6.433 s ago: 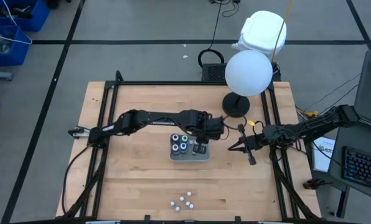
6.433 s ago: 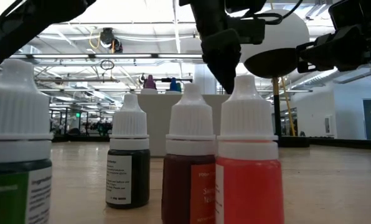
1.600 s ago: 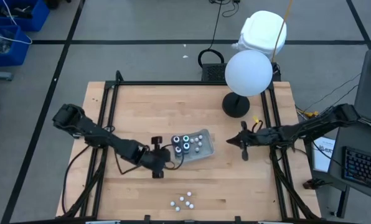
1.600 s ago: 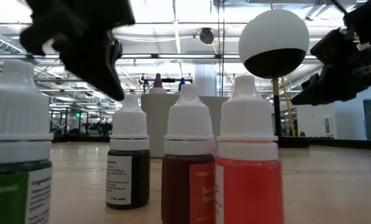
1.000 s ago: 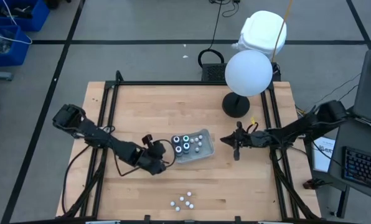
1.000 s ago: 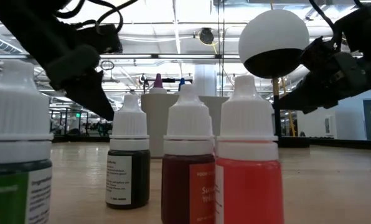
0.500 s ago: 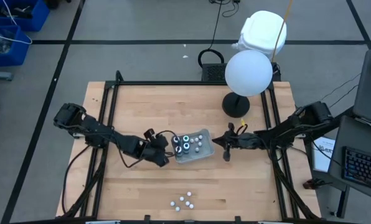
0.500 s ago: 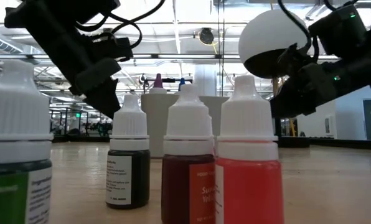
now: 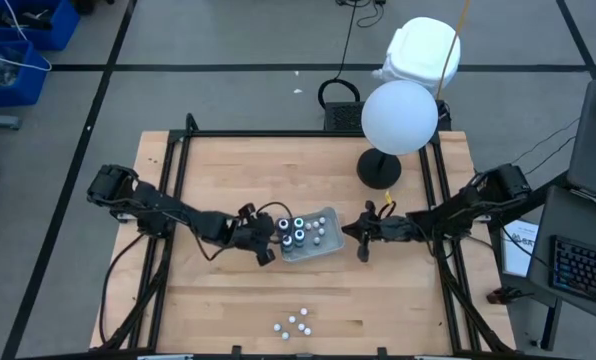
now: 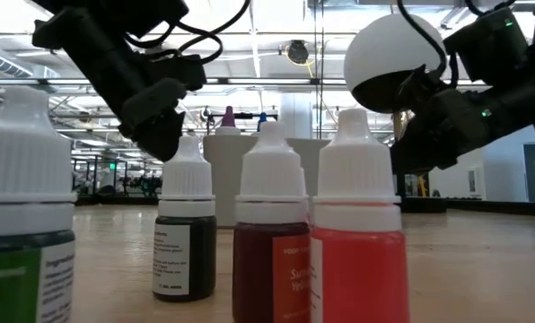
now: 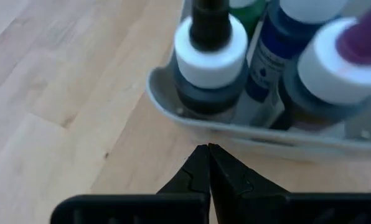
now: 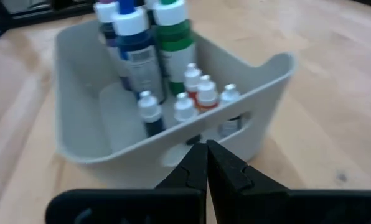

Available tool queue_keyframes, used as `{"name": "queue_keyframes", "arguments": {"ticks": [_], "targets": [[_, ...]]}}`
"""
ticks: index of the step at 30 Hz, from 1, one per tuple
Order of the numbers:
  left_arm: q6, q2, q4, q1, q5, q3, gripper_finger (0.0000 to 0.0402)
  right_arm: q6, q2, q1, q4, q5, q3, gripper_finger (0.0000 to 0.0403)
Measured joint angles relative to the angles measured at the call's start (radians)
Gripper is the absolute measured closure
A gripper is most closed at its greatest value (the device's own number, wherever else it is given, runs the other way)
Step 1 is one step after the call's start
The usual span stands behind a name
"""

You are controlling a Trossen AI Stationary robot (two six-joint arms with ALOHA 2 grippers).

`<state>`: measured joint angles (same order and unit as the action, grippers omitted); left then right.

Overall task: Pick & Place food coloring
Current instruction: Adjust the gray bin to the center of the table

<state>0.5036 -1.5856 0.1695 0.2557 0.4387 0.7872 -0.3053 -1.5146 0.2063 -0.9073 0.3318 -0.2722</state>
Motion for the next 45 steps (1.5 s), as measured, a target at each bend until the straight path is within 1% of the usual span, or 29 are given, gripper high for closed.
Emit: {"name": "queue_keyframes", "arguments": {"ticks": [5, 8, 15, 22, 35, 38, 42, 45], "targets": [[-0.013, 0.0, -0.007, -0.021, -0.005, 0.0, 0.0398, 0.001, -0.001, 0.04, -0.001, -0.003, 0.0, 0.0403], [-0.04, 0.0, -0.016, -0.029, -0.026, 0.0, 0.0395, 0.001, -0.001, 0.045, -0.002, -0.003, -0.001, 0.0403], [-0.065, 0.0, -0.019, -0.059, -0.031, 0.0, 0.0395, 0.02, -0.001, 0.05, 0.015, -0.077, -0.044, 0.0403], [-0.08, 0.0, -0.025, -0.08, -0.046, 0.0, 0.0395, 0.03, -0.001, 0.067, 0.039, -0.075, -0.063, 0.0403], [-0.072, 0.0, -0.03, -0.063, -0.049, 0.0, 0.0398, 0.003, -0.001, 0.067, 0.095, -0.071, -0.064, 0.0403], [-0.07, 0.0, -0.027, -0.057, -0.049, 0.0, 0.0393, 0.003, -0.001, 0.067, 0.095, -0.071, -0.064, 0.0403], [-0.057, 0.0, 0.001, -0.048, -0.05, 0.0, 0.0398, 0.003, 0.0, 0.066, 0.101, -0.071, -0.064, 0.0403], [-0.051, 0.0, 0.038, -0.039, -0.05, 0.0, 0.0393, 0.003, 0.001, 0.066, 0.119, -0.071, -0.066, 0.0403]]}}
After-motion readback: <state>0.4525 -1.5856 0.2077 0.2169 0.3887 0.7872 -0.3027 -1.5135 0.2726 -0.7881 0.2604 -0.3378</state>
